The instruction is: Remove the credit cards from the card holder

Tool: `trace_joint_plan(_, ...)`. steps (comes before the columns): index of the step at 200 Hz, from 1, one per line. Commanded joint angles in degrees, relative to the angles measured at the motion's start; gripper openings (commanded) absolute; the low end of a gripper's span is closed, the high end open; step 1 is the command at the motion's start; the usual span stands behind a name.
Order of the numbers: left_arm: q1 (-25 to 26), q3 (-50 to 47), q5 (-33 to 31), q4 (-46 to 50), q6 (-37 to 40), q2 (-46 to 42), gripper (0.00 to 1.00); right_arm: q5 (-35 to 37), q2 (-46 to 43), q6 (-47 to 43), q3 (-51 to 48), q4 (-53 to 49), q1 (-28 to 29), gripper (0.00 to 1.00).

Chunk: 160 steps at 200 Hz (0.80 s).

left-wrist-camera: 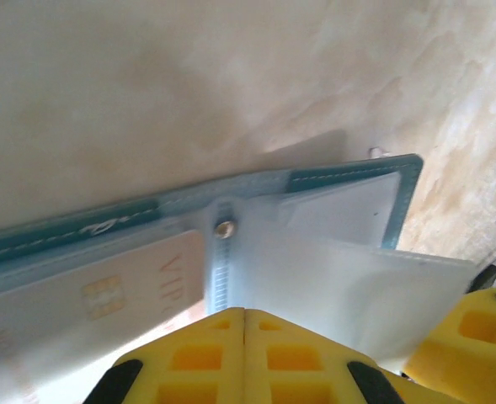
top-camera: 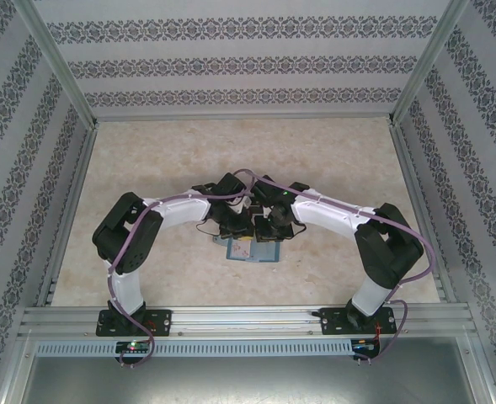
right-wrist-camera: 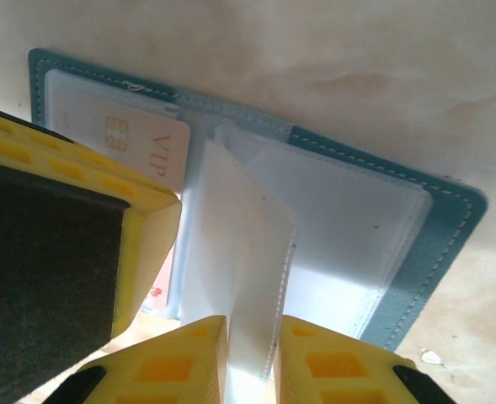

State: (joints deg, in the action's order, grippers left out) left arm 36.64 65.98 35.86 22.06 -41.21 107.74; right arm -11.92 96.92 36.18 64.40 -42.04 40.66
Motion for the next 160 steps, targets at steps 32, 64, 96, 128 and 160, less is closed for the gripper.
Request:
trace_joint_plan(32, 2.5, 3.9, 2.0, 1.7, 0.5, 4.5, 0.0, 2.4, -2.8, -0.6, -1.7, -1.7, -1.7, 0.26)
trace_joint_plan(64, 3.3, 5.8, 2.9, 1.6, 0.5, 6.4, 0.0, 2.3, -5.0, -0.2, -3.1, -1.0, -2.5, 0.28)
trace_joint_plan(96, 3.4, 5.7, 1.9, 2.1, 0.5, 7.4, 0.0, 1.3, -6.9, 0.4, -4.4, 0.0, -3.1, 0.29)
trace_joint_plan(128, 3.4, 5.6, 1.3, 3.0, 0.5, 8.0, 0.0, -0.4, -9.2, 1.8, -6.1, 2.2, -4.0, 0.28)
trace_joint_plan(160, 3.4, 5.7, 0.9, 3.6, 0.6, 8.6, 0.0, -5.8, -10.8, 6.0, -10.6, 10.4, -4.4, 0.19)
